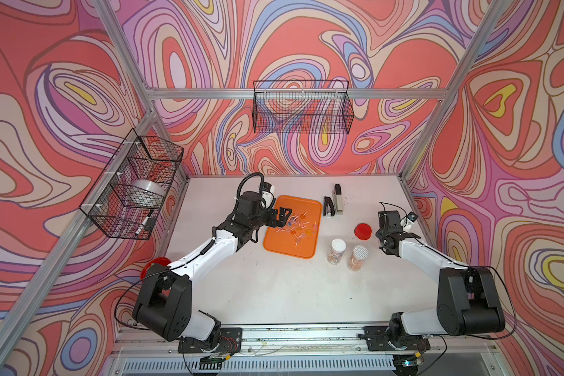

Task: Pour the candies out of the jar
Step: Place the jar at the center of the board.

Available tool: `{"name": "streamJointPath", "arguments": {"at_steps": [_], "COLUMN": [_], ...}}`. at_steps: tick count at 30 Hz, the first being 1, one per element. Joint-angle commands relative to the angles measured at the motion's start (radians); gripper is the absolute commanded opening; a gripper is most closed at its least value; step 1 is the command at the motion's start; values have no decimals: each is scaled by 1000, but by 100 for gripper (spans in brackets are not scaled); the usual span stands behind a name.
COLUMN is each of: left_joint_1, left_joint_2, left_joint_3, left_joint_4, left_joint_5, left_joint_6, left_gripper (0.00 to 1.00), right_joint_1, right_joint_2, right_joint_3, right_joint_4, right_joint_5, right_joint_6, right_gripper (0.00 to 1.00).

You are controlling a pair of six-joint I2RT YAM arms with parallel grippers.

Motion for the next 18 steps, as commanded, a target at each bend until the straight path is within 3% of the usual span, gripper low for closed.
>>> {"name": "streamJointPath", "arguments": {"at_steps": [1,4,10,18], "left_joint_1": [3,3,2,3], "left_joint_2": [4,3,3,-1], "left_joint_3": [11,10,11,11], "left_joint_4": [13,13,12,-1], "left_joint_5": [6,5,3,-83], "left_joint_6": [-12,-11,-10,-25], "left_gripper": [95,95,96,100], "right_joint_1": [-3,-2,-3,-2], "right_joint_2": [10,10,-9,-56], "right_joint_3": [20,20,2,110], "right_joint_4": [-13,-13,4,-80], "right_joint_5": [23,22,17,-117], "right_joint_6": [9,9,6,-79], "right_gripper": [74,81,86,98]}}
